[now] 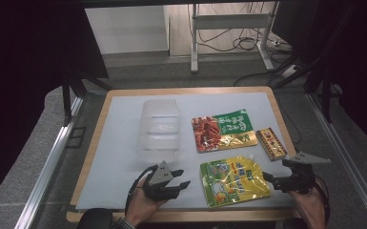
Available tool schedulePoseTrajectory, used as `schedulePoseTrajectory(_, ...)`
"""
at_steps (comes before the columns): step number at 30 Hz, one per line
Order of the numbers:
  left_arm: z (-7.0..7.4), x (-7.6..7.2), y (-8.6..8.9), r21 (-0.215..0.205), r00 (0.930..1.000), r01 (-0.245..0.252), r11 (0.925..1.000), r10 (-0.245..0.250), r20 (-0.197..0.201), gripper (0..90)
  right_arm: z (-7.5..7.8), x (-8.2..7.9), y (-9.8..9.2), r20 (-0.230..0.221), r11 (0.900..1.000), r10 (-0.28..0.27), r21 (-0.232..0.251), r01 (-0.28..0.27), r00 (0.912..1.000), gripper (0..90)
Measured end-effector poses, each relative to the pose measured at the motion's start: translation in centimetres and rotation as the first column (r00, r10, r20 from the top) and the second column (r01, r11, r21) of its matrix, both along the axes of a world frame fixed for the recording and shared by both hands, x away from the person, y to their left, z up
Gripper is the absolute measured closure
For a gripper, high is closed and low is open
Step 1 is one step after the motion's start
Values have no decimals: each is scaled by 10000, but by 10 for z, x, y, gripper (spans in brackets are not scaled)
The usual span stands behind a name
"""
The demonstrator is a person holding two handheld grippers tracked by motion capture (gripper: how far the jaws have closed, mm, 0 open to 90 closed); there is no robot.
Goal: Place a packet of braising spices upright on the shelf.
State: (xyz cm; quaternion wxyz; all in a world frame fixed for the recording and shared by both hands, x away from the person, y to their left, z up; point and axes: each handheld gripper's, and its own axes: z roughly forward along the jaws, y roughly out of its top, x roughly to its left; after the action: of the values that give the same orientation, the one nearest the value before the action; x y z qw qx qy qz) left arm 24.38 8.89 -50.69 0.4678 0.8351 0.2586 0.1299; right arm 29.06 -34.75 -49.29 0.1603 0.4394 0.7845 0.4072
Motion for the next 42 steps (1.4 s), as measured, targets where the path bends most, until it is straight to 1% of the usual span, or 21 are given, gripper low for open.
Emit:
schedulePoseTrajectory(2, -1, 1, -4, -78, 10000, 92, 9999, -93, -16, 550, 0, 0, 0, -11, 10000, -2, 24, 2, 10000, 0)
schedulePoseTrajectory(4, -2, 4, -7, -224, 9997, 201, 9995, -204, -114, 565, -1, 0, 0, -4, 10000, 3, 1, -3, 10000, 0)
schedulePoseTrajectory(7, -3, 7, -10, -373, 9993, 308, 9988, -317, -219, 600, -1, 1, 0, -3, 10000, 53, -36, -53, 10000, 0)
schedulePoseTrajectory(9, -5, 10, -15, -477, 9987, 409, 9980, -422, -273, 645, -1, 1, 1, 13, 9999, 129, -70, -128, 9999, 0)
schedulePoseTrajectory(11, -6, 12, -19, -450, 9984, 498, 9977, -510, -260, 693, -1, 0, 2, 101, 9998, 177, -72, -176, 9998, 0)
schedulePoseTrajectory(12, -7, 13, -22, -402, 9981, 558, 9976, -568, -236, 713, -1, 0, 2, 222, 9997, 217, -61, -216, 9995, 0)
schedulePoseTrajectory(15, -9, 17, -29, -316, 9975, 654, 9974, -662, -257, 803, 1, -1, 1, 414, 9994, 195, 280, -207, 9990, 0)
schedulePoseTrajectory(16, -10, 18, -32, -342, 9971, 693, 9970, -703, -287, 828, 2, -1, 0, 466, 9994, 173, 290, -186, 9988, 0)
schedulePoseTrajectory(19, -12, 21, -41, -193, 9965, 786, 9967, -791, -273, 896, 1, -1, 1, 440, 9992, 209, 323, -223, 9988, 0)
schedulePoseTrajectory(25, -14, 28, -54, -182, 9959, 876, 9960, -880, -227, 898, -1, 0, 4, 271, 9991, 418, 104, -421, 9988, 0)
schedulePoseTrajectory(26, -15, 30, -58, -138, 9950, 970, 9952, -973, -244, 898, -1, 0, 5, 254, 9989, 455, 69, -457, 9986, 0)
schedulePoseTrajectory(28, -17, 33, -63, 72, 9943, 1057, 9944, -1056, -152, 898, -1, 0, 5, 228, 9988, 485, 8, -485, 9986, 4)
schedulePoseTrajectory(31, -20, 36, -71, 285, 9926, 1210, 9922, -1207, -122, 898, -1, 0, 5, 245, 9987, 508, 10, -508, 9984, 10)
schedulePoseTrajectory(34, -23, 38, -77, 396, 9909, 1343, 9901, -1337, -169, 898, -1, 0, 5, 248, 9986, 520, 0, -520, 9983, 13)
schedulePoseTrajectory(36, -27, 39, -80, 554, 9905, 1372, 9890, -1363, -187, 898, -1, 0, 5, 205, 9986, 531, -5, -531, 9984, 13)
schedulePoseTrajectory(37, -28, 40, -81, 488, 9904, 1376, 9893, -1369, -164, 898, -1, 0, 5, 196, 9986, 535, -32, -535, 9984, 14)
schedulePoseTrajectory(39, -30, 43, -79, 246, 9892, 1379, 9901, -1364, -538, 898, -1, 0, 5, 188, 9984, 560, 20, -560, 9983, 16)
schedulePoseTrajectory(40, -31, 43, -79, 277, 9894, 1346, 9905, -1328, -584, 899, -1, 0, 5, 195, 9983, 574, 42, -575, 9982, 17)
schedulePoseTrajectory(41, -32, 41, -80, 362, 9907, 1273, 9912, -1254, -523, 900, -1, 0, 5, 202, 9983, 582, 51, -583, 9981, 18)
schedulePoseTrajectory(42, -32, 38, -82, 566, 9925, 1193, 9912, -1174, -346, 900, 0, 0, 5, 232, 9983, 587, 36, -588, 9980, 19)
